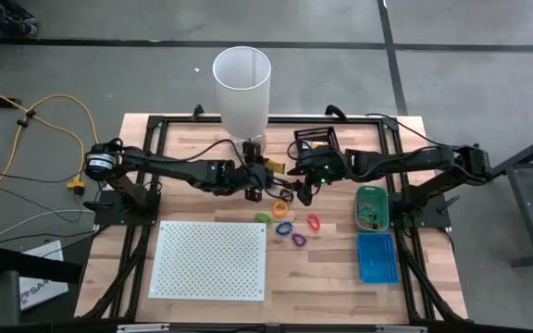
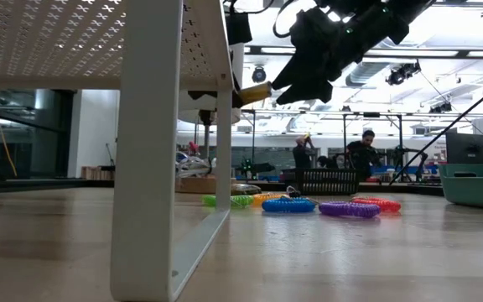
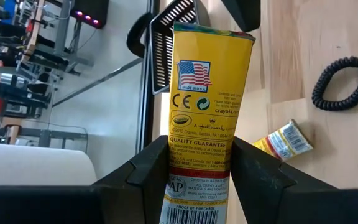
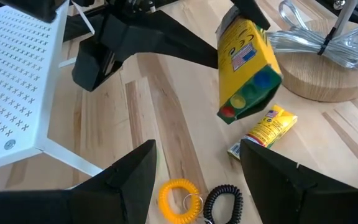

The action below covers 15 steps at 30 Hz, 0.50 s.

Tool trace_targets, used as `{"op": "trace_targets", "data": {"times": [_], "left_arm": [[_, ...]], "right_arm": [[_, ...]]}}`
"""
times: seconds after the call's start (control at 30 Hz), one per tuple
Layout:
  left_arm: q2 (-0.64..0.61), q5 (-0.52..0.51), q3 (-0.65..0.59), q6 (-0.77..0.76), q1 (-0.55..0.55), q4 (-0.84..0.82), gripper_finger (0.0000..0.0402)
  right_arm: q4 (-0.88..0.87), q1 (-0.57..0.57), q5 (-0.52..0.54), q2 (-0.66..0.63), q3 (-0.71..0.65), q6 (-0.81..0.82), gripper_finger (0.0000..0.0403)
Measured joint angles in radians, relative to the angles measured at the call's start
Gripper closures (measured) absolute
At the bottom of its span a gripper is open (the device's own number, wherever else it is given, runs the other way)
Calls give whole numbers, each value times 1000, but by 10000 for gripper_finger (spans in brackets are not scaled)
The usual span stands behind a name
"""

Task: Pick & Place Office Desk Supplies
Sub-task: Put the left yellow crayon box into the black bin

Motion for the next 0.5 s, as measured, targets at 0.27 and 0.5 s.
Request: {"op": "trace_targets", "data": {"times": [0.27,0.5], "left_arm": [[0,-23,0,9,-15,31,248],[0,-70,0,54,-35,81,248]], "right_arm": [[5,-1,26,0,0,51,183],[27,-1,97,0,0,108,183]]}}
